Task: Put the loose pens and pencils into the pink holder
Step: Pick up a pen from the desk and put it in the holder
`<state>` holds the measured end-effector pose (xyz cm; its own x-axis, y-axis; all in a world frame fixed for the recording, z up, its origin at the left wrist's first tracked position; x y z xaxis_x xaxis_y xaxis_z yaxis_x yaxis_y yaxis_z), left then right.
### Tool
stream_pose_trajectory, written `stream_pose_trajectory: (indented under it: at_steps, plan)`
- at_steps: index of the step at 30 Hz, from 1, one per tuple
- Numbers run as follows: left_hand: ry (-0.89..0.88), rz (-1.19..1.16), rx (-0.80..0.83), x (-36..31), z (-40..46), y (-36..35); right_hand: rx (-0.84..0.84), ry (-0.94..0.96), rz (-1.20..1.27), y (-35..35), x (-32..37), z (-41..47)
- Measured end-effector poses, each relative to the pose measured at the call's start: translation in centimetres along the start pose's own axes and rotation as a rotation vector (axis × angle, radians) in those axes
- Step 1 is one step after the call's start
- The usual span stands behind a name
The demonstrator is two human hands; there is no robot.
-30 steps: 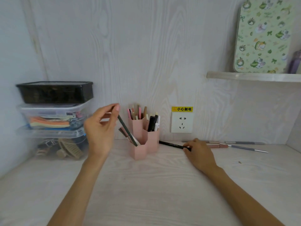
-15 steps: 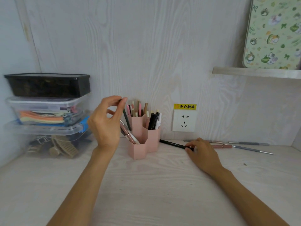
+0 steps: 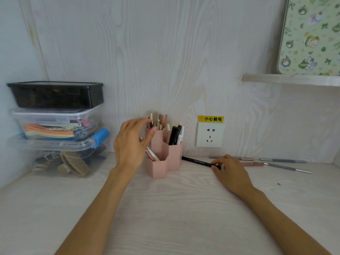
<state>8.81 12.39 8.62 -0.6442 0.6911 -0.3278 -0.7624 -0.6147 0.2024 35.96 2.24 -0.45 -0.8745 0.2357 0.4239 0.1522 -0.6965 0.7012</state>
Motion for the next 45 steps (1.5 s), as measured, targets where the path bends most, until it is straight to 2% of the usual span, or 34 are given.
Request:
stream_pose_trajectory:
  at_steps: [2,5,7,9,11,13,14,16,18,20,24,28,32,37,41,45]
  plan:
    - [-0.050,0.066,0.102,0.1,-0.4,-1.2,0.004,0.002,0.009,-0.1,-0.1,0.0]
    - [0.018,0.038,0.057,0.2,-1.4,-0.5,-0.005,0.005,0.031,-0.1,-0.2,0.1]
    - [0.220,-0.034,0.038,1.4,-2.7,0.0,-0.035,-0.017,0.085,0.1,-0.2,0.3]
    - [0.525,-0.131,0.086,3.3,-4.5,-0.5,-0.082,-0.065,0.235,0.7,-0.2,0.4]
    - [0.809,-0.278,0.194,4.6,-6.1,-1.7,-0.113,-0.130,0.432,1.5,0.1,0.5]
    - [0.906,-0.418,0.364,3.8,-7.5,-3.2,-0.152,-0.179,0.582,2.8,0.6,0.6]
    - [0.865,-0.430,0.451,3.2,-8.1,-3.7,-0.195,-0.202,0.659,3.7,0.9,0.6]
    - [0.720,-0.308,0.556,2.4,-9.0,-3.8,-0.340,-0.258,0.840,6.1,1.7,0.8]
    - [0.642,-0.220,0.569,2.4,-9.1,-3.7,-0.505,-0.265,0.965,8.6,3.0,0.9]
    - [0.643,-0.252,0.551,2.6,-8.8,-3.7,-0.606,-0.204,1.026,10.7,5.2,1.1]
    - [0.726,-0.375,0.558,2.6,-8.8,-4.1,-0.652,-0.021,1.044,12.7,10.8,2.7]
    - [0.802,-0.408,0.509,3.3,-8.9,-4.3,-0.602,0.132,0.865,11.6,15.2,5.0]
    - [0.804,-0.414,0.482,3.3,-8.9,-4.4,-0.397,0.294,0.444,6.9,18.2,5.8]
    - [0.784,-0.408,0.472,3.2,-8.8,-4.2,-0.301,0.312,0.157,2.5,17.3,5.3]
    - [0.746,-0.357,0.381,2.7,-8.1,-3.3,-0.324,0.348,0.113,2.7,16.5,5.1]
    - [0.648,-0.270,0.073,2.5,-6.4,-0.3,-0.248,0.347,0.232,3.6,15.0,4.2]
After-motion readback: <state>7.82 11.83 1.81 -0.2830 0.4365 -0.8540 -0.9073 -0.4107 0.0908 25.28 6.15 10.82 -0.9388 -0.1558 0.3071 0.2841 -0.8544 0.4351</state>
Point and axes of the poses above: each hand's wrist, its own z-axis towards the middle knuckle, its own y-axis out of the back of the hand, x = y × z, the point moved 8 cm from there along z, towards the middle knuckle, and after that the axes turned 13 degrees about -x, right-handed, at the moved point
